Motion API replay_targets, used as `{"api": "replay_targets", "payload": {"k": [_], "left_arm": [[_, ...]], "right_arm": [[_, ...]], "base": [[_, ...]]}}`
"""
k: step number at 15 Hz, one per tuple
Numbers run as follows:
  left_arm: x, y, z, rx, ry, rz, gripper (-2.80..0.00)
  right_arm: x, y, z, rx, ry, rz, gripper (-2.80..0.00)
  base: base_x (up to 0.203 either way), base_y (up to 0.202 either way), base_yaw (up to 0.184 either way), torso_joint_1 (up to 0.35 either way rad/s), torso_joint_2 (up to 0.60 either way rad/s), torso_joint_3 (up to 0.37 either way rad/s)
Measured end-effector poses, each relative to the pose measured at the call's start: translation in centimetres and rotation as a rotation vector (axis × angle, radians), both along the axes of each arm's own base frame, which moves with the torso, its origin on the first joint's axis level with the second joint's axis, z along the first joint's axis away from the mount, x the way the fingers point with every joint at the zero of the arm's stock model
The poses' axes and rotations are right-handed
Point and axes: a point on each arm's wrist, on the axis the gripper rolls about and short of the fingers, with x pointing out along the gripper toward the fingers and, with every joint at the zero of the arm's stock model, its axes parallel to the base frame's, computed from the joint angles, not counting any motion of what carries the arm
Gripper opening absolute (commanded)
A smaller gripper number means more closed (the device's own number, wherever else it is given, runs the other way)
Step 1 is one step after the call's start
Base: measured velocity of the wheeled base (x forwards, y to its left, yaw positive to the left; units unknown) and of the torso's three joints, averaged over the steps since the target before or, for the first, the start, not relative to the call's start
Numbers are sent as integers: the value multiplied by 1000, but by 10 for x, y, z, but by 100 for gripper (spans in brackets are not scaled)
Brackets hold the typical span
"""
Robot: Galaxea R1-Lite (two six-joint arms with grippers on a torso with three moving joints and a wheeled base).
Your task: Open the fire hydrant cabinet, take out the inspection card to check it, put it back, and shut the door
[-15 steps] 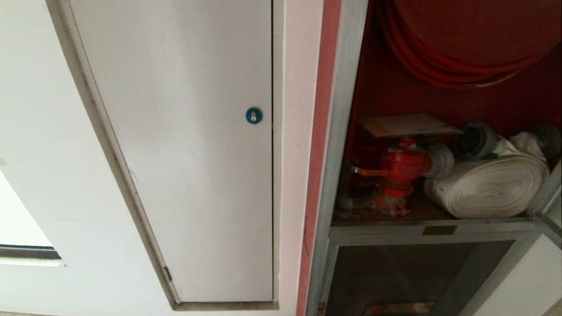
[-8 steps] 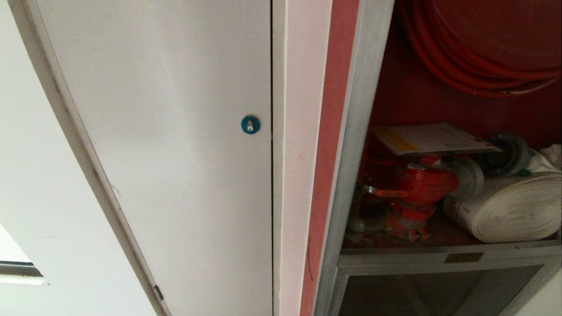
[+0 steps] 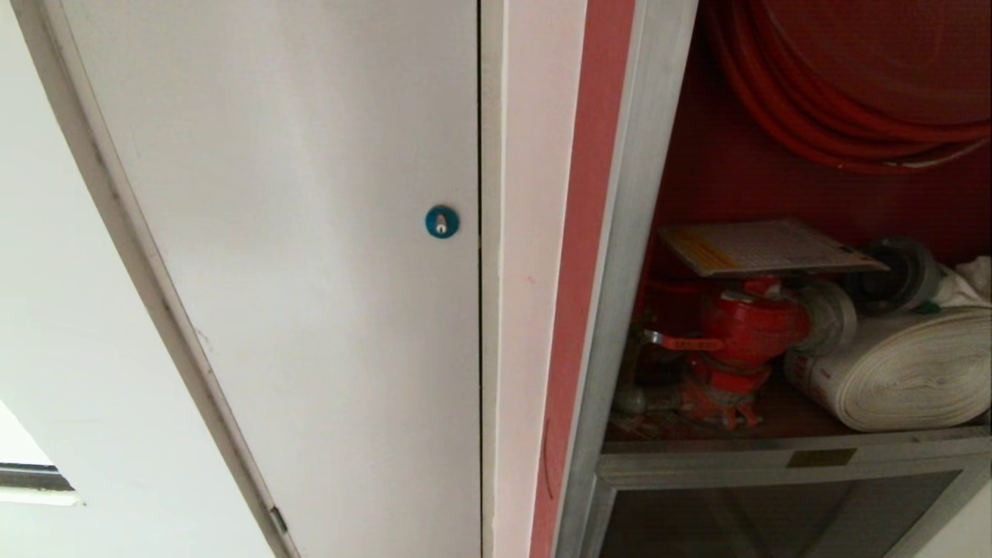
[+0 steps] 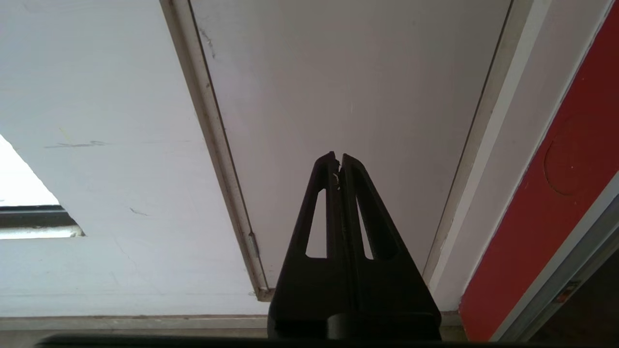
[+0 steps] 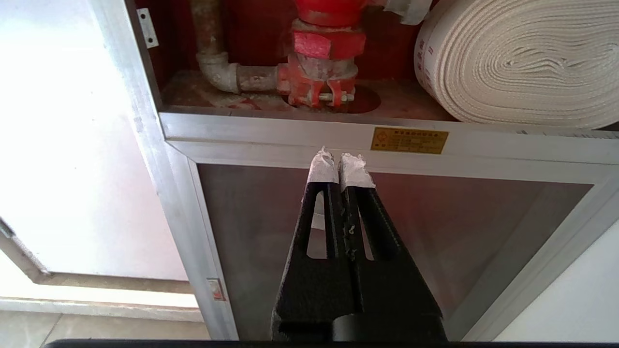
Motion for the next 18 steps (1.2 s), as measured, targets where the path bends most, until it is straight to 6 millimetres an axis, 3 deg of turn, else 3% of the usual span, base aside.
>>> {"api": "replay_targets", "payload": {"k": [18], "left_arm": [[0, 0, 0, 0, 0, 0, -280]], "right_arm": [[0, 0, 0, -7, -2, 1, -280]], "base": [[0, 0, 0, 0, 0, 0]]}}
